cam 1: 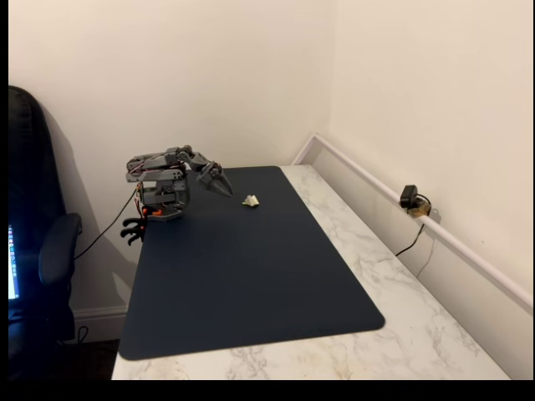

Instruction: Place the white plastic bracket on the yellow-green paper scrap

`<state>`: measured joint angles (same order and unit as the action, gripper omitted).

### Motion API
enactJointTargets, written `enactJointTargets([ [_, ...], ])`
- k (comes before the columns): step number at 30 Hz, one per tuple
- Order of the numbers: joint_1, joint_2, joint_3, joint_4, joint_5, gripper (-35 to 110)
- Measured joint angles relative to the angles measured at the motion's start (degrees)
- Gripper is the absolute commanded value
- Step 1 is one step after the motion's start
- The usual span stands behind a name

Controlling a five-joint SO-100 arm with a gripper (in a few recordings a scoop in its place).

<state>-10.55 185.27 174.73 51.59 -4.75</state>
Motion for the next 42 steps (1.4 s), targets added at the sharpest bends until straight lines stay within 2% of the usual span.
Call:
enactJointTargets([
  [11,1.0,2.2,0.1,6.2,-3.0,0],
  [42,1.0,2.2,0.1,6.2,-3.0,0],
])
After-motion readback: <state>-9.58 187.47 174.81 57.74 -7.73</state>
